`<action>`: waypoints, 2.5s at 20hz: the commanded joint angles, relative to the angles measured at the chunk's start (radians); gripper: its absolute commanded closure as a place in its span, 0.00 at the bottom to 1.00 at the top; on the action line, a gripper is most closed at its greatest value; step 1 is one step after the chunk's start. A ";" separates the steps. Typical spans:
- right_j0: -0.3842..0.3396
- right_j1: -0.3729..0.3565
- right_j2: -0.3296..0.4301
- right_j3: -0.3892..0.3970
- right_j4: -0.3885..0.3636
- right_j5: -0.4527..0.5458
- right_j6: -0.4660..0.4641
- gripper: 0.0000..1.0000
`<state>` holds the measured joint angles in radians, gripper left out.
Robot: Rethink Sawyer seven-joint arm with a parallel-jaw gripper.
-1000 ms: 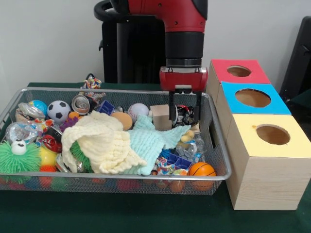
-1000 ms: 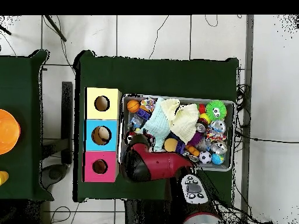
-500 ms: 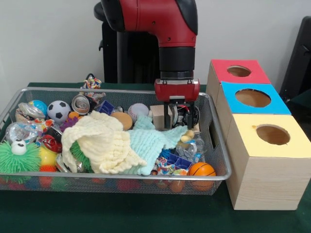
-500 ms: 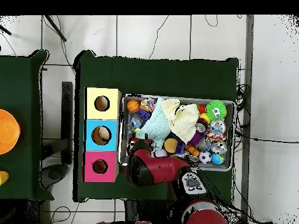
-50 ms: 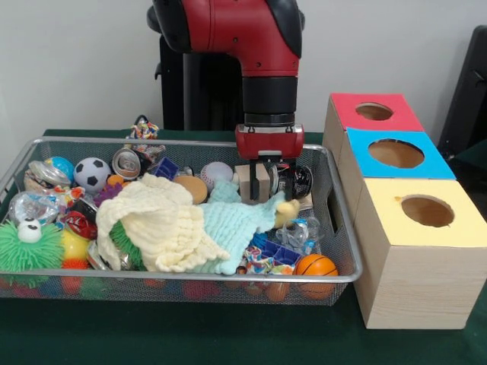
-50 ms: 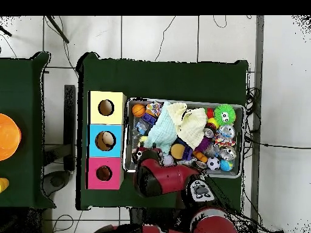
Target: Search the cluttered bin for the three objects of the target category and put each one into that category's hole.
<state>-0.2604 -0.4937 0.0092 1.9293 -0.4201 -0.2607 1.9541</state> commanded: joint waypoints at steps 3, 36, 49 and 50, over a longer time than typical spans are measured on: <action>-0.025 0.017 0.001 -0.128 -0.056 0.020 0.039 0.00; 0.041 -0.030 -0.092 -0.171 -0.110 0.023 0.033 1.00; -0.051 -0.172 0.120 -0.038 0.112 0.246 0.189 1.00; -0.049 -0.177 0.130 -0.030 0.141 0.256 0.203 1.00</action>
<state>-0.3041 -0.5988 -0.0135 1.8767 -0.4092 -0.1602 1.9541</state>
